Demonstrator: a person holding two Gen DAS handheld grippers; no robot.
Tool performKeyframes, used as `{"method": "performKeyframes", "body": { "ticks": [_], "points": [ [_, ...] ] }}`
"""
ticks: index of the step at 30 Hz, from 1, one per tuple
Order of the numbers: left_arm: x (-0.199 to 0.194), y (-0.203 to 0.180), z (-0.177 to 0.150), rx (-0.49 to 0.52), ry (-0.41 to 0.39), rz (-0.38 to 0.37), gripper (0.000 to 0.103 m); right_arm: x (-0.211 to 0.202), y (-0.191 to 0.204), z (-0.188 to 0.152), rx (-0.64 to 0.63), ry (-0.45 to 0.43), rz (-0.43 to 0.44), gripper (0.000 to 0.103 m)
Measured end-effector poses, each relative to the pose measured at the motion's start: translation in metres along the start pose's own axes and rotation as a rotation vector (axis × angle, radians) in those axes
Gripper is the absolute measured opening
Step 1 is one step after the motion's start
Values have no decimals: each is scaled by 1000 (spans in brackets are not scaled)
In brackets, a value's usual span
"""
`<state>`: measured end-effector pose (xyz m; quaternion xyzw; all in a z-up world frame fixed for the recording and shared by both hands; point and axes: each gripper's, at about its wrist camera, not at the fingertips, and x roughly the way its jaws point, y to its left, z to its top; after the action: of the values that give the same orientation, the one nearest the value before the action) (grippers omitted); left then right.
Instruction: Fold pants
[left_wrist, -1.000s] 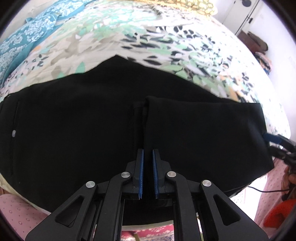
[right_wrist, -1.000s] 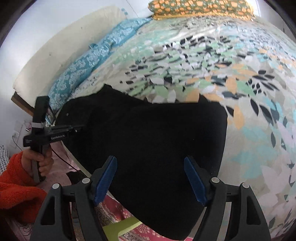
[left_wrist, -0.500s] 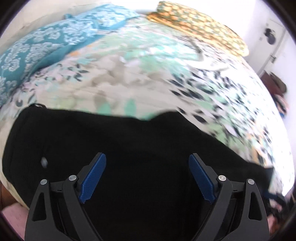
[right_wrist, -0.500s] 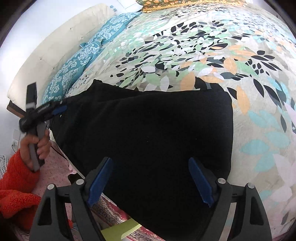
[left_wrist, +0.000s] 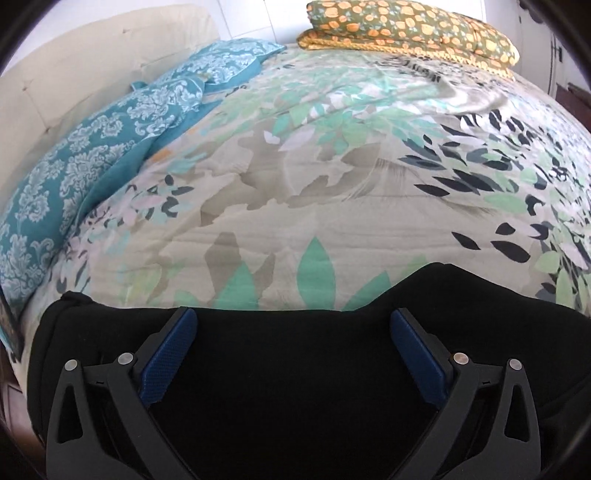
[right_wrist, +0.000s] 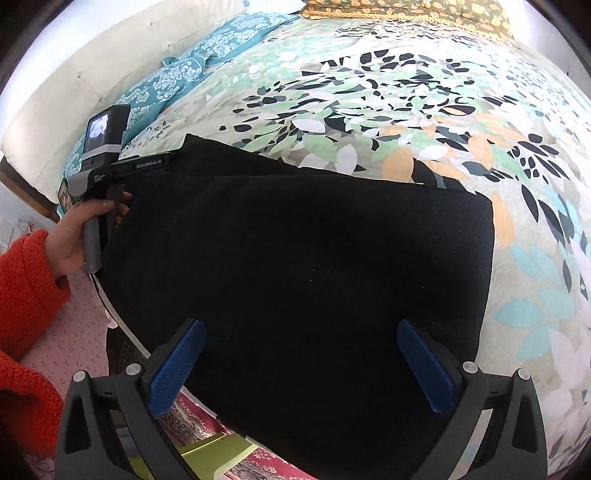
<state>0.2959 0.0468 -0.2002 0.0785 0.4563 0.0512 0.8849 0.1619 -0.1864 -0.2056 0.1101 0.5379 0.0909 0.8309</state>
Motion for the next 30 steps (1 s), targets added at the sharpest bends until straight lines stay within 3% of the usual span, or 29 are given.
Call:
{"method": "performKeyframes", "body": {
  "ticks": [14,30],
  "points": [
    [3,-3,0,2,7,1,103,2,0,6,34,8,-8,103],
    [3,-3,1,2,7,1,103,9,9,8,23,38,-98,103]
  ]
}}
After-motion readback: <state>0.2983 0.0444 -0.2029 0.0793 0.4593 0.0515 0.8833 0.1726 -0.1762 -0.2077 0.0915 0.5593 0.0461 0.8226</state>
